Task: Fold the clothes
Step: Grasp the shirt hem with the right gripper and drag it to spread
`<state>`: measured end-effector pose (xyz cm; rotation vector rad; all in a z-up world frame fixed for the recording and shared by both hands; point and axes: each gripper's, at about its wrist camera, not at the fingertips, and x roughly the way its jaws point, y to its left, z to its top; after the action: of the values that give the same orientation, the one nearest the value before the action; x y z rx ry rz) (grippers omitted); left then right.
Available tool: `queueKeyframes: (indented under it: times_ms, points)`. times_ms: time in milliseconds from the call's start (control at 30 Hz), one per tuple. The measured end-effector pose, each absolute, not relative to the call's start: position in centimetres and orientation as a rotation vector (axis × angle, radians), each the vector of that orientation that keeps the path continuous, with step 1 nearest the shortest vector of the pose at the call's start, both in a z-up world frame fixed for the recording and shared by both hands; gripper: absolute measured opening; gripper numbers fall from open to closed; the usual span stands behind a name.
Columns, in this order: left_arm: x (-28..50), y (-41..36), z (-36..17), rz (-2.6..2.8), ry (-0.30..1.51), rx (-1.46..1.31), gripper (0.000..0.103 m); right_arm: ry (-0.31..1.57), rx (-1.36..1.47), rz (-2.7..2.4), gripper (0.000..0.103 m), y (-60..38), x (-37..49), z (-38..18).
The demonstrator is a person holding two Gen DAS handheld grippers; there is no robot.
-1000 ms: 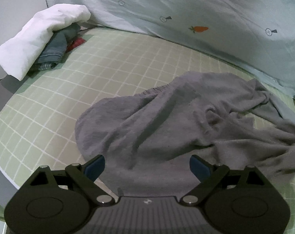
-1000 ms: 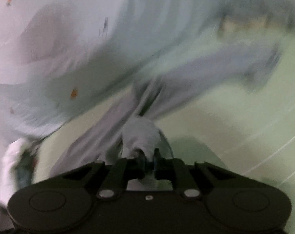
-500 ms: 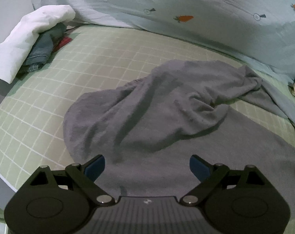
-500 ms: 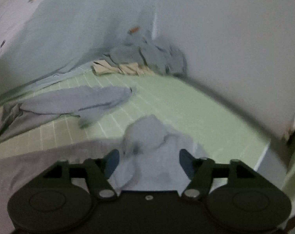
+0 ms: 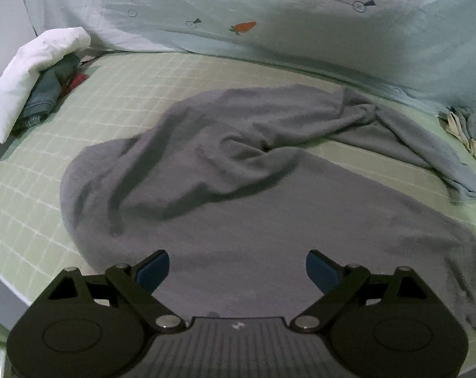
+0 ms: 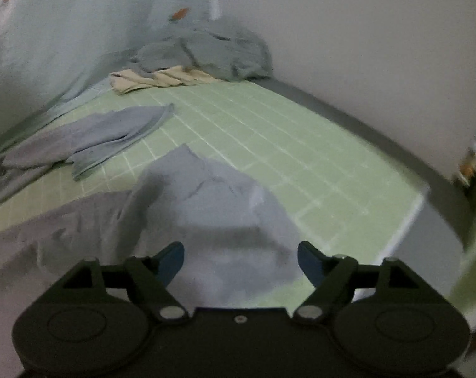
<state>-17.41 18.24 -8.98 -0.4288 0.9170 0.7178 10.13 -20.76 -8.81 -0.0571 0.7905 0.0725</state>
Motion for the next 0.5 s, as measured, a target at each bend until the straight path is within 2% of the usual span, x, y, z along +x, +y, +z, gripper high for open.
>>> queueKeyframes:
  times_ms: [133, 233, 333, 400, 433, 467, 500]
  points:
    - [-15.9, 15.0, -8.7, 0.733, 0.918, -0.423, 0.094, 0.808, -0.115, 0.228, 0.041, -21.7, 13.6, -9.3]
    - [-15.3, 12.8, -8.4, 0.749, 0.901, -0.429, 0.094, 0.820, -0.134, 0.302, 0.040, -21.7, 16.1, -9.8]
    - [-14.9, 10.9, -8.4, 0.776, 0.893, -0.454, 0.094, 0.834, -0.164, 0.364, 0.051, -21.4, 18.1, -10.4]
    - [-14.7, 10.0, -8.5, 0.790, 0.897, -0.460, 0.094, 0.851, -0.174, 0.426, 0.044, -21.3, 19.3, -10.8]
    - [-14.6, 9.7, -8.3, 0.800, 0.896, -0.458, 0.094, 0.867, -0.174, 0.457, 0.019, -21.3, 20.0, -10.9]
    - [-14.6, 9.3, -8.2, 0.810, 0.895, -0.455, 0.094, 0.883, -0.168, 0.477, 0.003, -21.4, 20.6, -10.9]
    - [-14.6, 9.0, -8.0, 0.820, 0.894, -0.453, 0.094, 0.895, -0.159, 0.495, 0.001, -21.5, 21.3, -10.9]
